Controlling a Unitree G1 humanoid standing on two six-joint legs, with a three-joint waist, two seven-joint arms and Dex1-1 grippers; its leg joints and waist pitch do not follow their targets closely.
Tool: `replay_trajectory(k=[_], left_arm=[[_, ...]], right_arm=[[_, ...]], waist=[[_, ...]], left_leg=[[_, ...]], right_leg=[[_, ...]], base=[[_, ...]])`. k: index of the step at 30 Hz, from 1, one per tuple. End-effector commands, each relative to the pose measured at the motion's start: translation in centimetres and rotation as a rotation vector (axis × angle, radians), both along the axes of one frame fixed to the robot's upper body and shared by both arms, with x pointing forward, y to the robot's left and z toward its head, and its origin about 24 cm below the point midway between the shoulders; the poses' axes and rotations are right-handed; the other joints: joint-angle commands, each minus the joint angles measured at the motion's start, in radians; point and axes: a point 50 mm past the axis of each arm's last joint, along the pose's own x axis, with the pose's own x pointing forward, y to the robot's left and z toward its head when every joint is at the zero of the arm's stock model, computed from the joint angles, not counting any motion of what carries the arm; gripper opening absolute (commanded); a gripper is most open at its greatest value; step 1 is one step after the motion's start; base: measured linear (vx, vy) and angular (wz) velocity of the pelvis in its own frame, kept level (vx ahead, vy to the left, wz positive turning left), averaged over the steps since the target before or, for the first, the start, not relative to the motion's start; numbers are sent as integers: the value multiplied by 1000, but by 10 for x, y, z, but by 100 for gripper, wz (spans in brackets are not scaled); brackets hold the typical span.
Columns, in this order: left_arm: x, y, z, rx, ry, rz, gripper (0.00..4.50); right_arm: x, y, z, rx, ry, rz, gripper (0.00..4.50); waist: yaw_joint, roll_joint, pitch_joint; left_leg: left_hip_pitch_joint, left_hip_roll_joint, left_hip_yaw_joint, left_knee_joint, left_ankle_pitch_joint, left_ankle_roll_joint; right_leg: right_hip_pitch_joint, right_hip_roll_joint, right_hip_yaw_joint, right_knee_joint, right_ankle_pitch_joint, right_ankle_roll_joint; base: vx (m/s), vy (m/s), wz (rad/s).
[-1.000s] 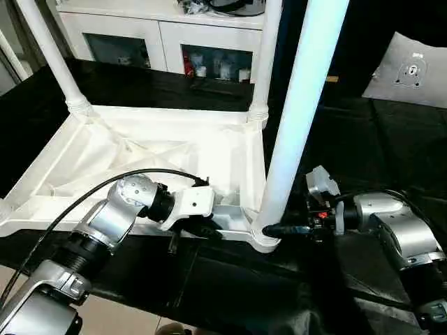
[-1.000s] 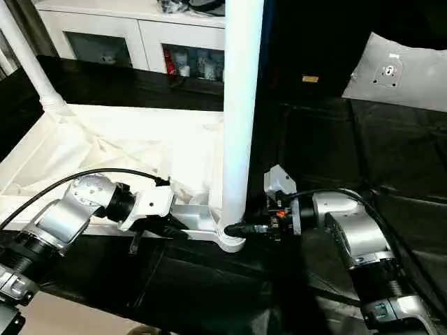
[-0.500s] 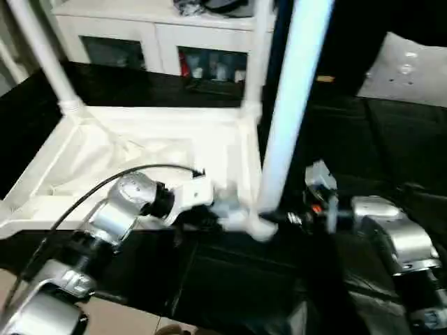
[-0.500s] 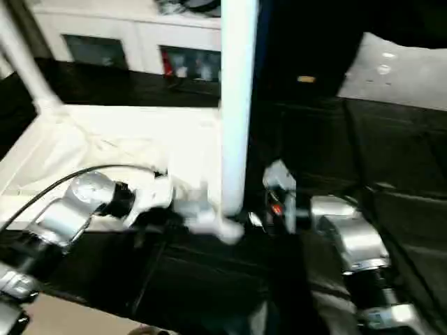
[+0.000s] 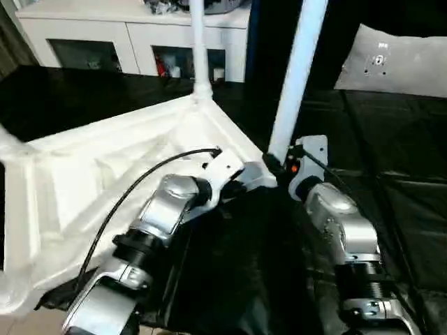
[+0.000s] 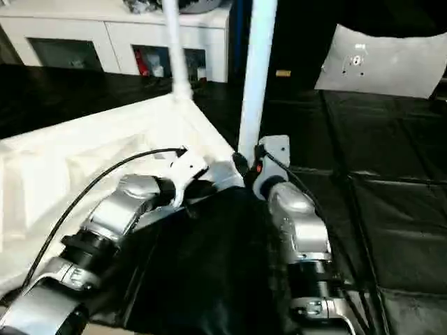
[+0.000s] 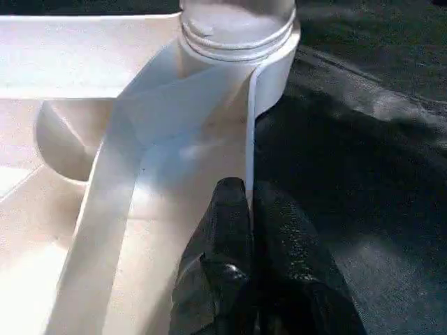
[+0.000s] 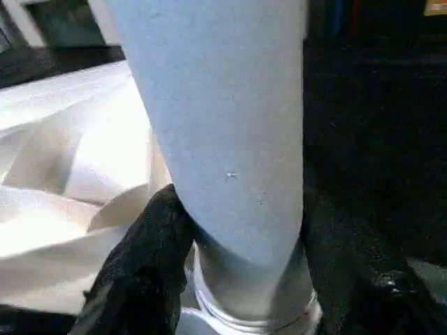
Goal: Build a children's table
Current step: Rotate leg to tighten
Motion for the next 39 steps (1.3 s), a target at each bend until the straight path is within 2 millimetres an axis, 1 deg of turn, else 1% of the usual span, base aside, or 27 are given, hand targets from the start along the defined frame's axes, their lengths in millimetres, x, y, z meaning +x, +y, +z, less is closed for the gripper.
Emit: replay_trajectory(k=[1,2,3,4,5,8,10,11,12,14,15,17,19,20,21,24,25,26,27,28,29,30,31,34,36,37,39], left_arm=[[7,-9,25,-40,-109,-32,0],[7,-6,25,-33,-112,-37,0],[6,-2,24,-24,-116,-53,0],[5,3,24,-16,-119,-69,0],[3,10,22,2,-122,-110,0],[1,20,18,42,-127,-147,0],[0,26,17,58,-123,-166,0],[-2,32,16,72,-121,-198,0],[-2,35,16,80,-114,-214,0],[-3,37,15,87,-107,-226,0],[-5,39,15,89,-108,-253,0],[-8,43,16,104,-110,-308,0],[-10,47,15,111,-102,-351,0],[-14,49,15,122,-96,-418,0],[-18,52,14,134,-82,-459,0],[-24,55,12,165,-77,-554,0],[-24,55,12,166,-77,-559,0],[-26,56,12,173,-69,-584,0],[-28,56,12,178,-56,-624,0],[-29,56,12,180,-53,-635,0],[-30,56,12,184,-48,-658,0],[-31,56,12,188,-46,-673,0],[-31,56,12,190,-44,-681,0],[-33,55,14,193,-42,-717,0],[-34,55,14,193,-41,-729,0],[-35,54,15,193,-40,-736,0],[-36,53,16,188,-38,-751,0]], right_arm=[[-11,31,-3,63,9,197,280],[-12,28,-4,47,-4,208,291],[-13,21,-4,34,-15,215,291],[-14,13,-5,13,-25,220,307],[-15,-1,-5,-22,-49,234,307],[-16,-18,-3,-57,-80,273,339],[-16,-26,-1,-71,-99,298,355],[-18,-35,2,-104,-111,366,367],[-20,-39,3,-126,-111,413,367],[-22,-41,3,-144,-109,452,398],[-24,-43,4,-152,-109,491,398],[-29,-48,5,-178,-106,585,398],[-32,-50,6,-195,-102,648,398],[-34,-53,7,-201,-93,709,398],[-36,-55,7,-191,-85,751,398],[-38,-56,9,-176,-73,838,398],[-38,-56,9,-176,-72,843,382],[-38,-56,9,-173,-62,869,382],[-38,-55,8,-166,-39,918,382],[-38,-55,8,-164,-32,932,361],[-39,-55,7,-160,-17,964,361],[-39,-54,6,-161,-9,982,354],[-39,-54,6,-161,-6,993,340],[-40,-51,5,-144,15,1039,316],[-40,-50,5,-137,20,1050,307],[-40,-49,5,-132,21,1055,287],[-40,-48,4,-124,26,1068,273]], waist=[[12,7,-77],[12,3,-79],[16,4,-81],[18,4,-80],[22,4,-84],[29,3,-88],[30,3,-84],[36,4,-83],[36,4,-80],[39,5,-79],[40,0,-80],[42,1,-81],[47,0,-82],[52,1,-83],[58,-3,-86],[66,0,-85],[70,1,-85],[75,1,-85],[81,0,-85],[84,0,-86],[87,0,-85],[89,0,-84],[93,-2,-85],[103,-4,-82],[105,-4,-81],[105,-5,-80],[106,-7,-80]], left_leg=[[-5,24,-5,-62,-105,110],[-8,24,-3,-60,-88,118],[-8,24,-3,-59,-65,127],[-10,24,-4,-58,-55,132],[-9,25,-3,-56,-44,139],[-16,25,-3,-50,-23,154],[-15,26,-1,-52,-53,150],[-8,27,0,-53,-92,132],[-8,29,1,-54,-106,126],[-6,32,0,-56,-127,112],[-5,32,0,-57,-138,107],[-6,33,-1,-56,-144,104],[-6,32,0,-55,-139,108],[-5,32,1,-54,-132,109],[-6,33,1,-53,-123,113],[-5,35,2,-53,-115,120],[-3,37,4,-52,-112,118],[-2,38,5,-52,-113,114],[-1,39,5,-53,-115,109],[0,38,5,-52,-121,107],[-1,39,6,-53,-128,102],[0,40,6,-53,-132,99],[-1,41,5,-53,-131,94],[2,38,7,-53,-154,80],[1,37,6,-55,-166,75],[2,36,7,-54,-170,74],[0,35,6,-55,-165,73]], right_leg=[[67,-66,46,-54,-265,-168],[70,-67,48,-50,-237,-176],[72,-67,49,-45,-208,-186],[73,-67,49,-44,-197,-188],[74,-66,50,-40,-179,-192],[75,-67,51,-30,-142,-206],[73,-67,50,-37,-189,-204],[70,-67,47,-45,-261,-189],[68,-66,48,-48,-279,-183],[66,-65,50,-49,-303,-173],[66,-64,49,-50,-317,-171],[67,-66,51,-48,-320,-170],[66,-67,52,-47,-311,-172],[65,-66,52,-46,-306,-175],[66,-68,54,-43,-296,-177],[65,-66,54,-40,-284,-186],[61,-66,54,-39,-281,-188],[60,-66,55,-39,-286,-188],[60,-66,55,-39,-292,-188],[59,-66,53,-37,-299,-190],[59,-67,55,-38,-311,-186],[58,-67,55,-39,-316,-186],[59,-68,56,-37,-316,-185],[55,-69,56,-44,-374,-163],[56,-68,54,-46,-400,-153],[55,-68,54,-48,-411,-148],[56,-68,54,-50,-428,-135]], base=[[0,0,0],[0,0,0],[0,0,0],[0,0,0],[0,0,0],[0,0,0],[0,0,0],[0,0,0],[0,0,0],[0,0,0],[0,0,0],[0,0,0],[0,0,0],[0,0,0],[0,0,0],[0,0,0],[0,0,0],[0,0,0],[0,0,0],[0,0,0],[0,0,0],[0,0,0],[0,0,0],[0,0,0],[0,0,0],[0,0,0],[0,0,0]])
